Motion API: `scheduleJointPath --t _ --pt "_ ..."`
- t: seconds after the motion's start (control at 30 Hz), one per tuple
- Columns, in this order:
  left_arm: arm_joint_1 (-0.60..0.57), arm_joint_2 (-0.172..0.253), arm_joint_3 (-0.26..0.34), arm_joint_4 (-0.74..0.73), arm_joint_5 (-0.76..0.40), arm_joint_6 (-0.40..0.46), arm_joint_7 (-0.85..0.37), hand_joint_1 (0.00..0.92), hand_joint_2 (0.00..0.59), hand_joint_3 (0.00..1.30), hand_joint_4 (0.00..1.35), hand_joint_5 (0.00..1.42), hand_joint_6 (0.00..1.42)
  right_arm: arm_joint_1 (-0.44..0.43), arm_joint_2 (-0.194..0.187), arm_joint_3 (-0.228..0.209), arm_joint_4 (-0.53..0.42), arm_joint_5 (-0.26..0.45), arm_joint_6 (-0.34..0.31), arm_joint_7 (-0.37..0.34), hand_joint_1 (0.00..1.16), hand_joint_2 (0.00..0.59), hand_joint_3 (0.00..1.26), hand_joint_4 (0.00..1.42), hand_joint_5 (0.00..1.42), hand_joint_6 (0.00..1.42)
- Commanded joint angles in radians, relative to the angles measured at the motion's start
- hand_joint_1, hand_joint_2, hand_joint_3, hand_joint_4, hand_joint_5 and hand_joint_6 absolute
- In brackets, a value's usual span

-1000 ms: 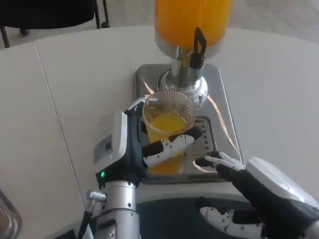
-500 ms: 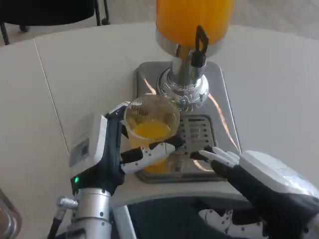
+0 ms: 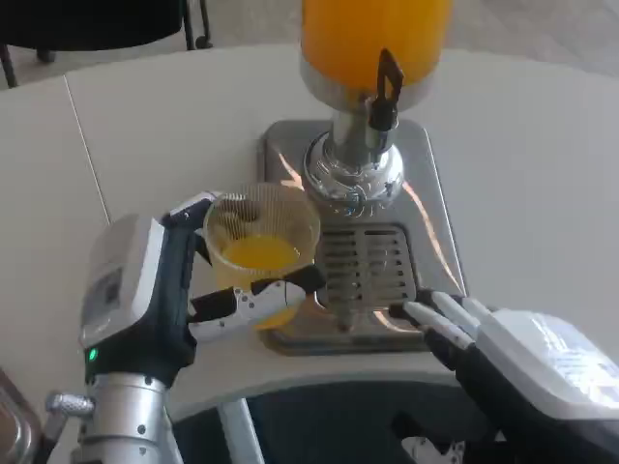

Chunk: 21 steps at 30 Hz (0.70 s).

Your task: Grasp the cup under the faucet to collect the drink, then remove the cup.

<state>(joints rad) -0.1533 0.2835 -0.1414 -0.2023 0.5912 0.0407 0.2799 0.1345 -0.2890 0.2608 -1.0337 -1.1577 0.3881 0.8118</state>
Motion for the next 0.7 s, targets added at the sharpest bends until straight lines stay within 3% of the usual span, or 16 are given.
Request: scheduleJointPath --t 0.03,0.3,0.7 --pt "0.06 0.02 0.048 -0.107 -0.011 -0.037 -0.032 0.575 0.002 0.98 1.16 1.35 1.42 0.079 0.065 0.009 -0.012 -0.078 -0.08 -0.054 0.66 0.476 0.09 0.0 0.0 0.0" --pt "0.174 0.038 0.11 -0.21 -0.021 -0.088 -0.083 0.575 0.001 0.98 1.16 1.35 1.42 0.146 0.157 -0.014 0.008 -0.111 -0.168 -0.1 0.66 0.479 0.09 0.0 0.0 0.0" --pt "0.273 0.044 0.203 -0.292 -0.08 -0.164 -0.133 0.577 0.0 0.98 1.15 1.35 1.42 0.176 0.205 -0.056 0.017 -0.108 -0.243 -0.113 0.65 0.483 0.09 0.0 0.0 0.0"
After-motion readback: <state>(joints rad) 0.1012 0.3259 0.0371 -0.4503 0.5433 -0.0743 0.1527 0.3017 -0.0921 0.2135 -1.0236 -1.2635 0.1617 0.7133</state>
